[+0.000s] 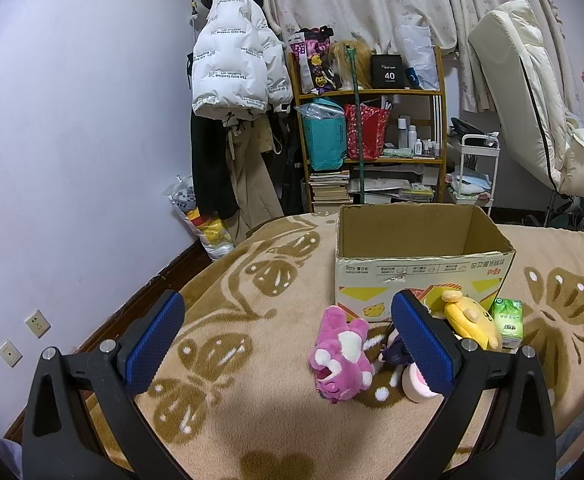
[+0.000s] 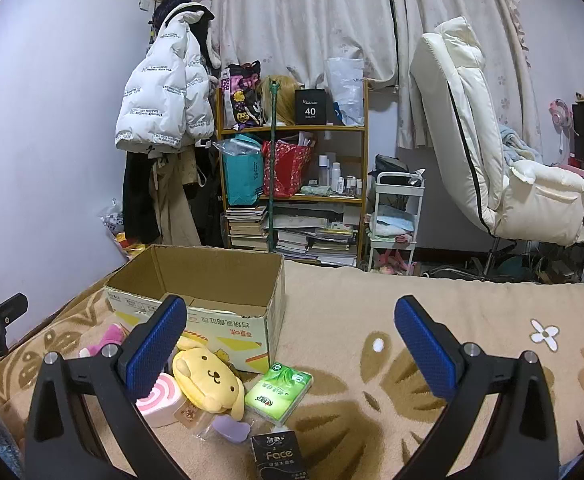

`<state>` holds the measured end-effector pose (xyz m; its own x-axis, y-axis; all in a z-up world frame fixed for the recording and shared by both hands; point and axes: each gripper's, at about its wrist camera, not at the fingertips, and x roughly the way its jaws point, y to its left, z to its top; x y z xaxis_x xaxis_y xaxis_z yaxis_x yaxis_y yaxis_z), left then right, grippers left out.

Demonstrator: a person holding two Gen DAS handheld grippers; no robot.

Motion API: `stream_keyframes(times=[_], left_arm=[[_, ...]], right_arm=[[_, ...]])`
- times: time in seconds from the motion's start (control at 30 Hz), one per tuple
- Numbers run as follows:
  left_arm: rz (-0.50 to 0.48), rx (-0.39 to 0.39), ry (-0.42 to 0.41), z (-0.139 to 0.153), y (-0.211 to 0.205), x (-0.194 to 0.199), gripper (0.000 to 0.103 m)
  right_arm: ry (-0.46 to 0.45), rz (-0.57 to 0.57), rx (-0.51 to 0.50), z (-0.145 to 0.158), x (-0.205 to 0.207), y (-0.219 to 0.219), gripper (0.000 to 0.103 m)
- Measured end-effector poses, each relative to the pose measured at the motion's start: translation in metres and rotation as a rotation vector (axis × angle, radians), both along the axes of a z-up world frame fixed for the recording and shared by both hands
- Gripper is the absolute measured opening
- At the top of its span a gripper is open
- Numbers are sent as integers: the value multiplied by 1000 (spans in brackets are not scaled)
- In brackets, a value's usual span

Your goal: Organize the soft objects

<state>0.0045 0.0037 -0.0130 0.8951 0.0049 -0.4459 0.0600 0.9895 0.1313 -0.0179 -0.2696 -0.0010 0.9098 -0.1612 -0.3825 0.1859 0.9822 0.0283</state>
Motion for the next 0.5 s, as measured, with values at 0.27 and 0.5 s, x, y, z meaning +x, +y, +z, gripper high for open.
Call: stream_keyframes(times=[0.27, 0.5], left_arm=[[0, 1, 0, 0, 0, 0, 102], [-1, 2, 0, -2, 1, 0, 102]], right_arm=[[3, 3, 7, 0, 0, 0, 103], [3, 3, 9, 0, 1, -2, 103]])
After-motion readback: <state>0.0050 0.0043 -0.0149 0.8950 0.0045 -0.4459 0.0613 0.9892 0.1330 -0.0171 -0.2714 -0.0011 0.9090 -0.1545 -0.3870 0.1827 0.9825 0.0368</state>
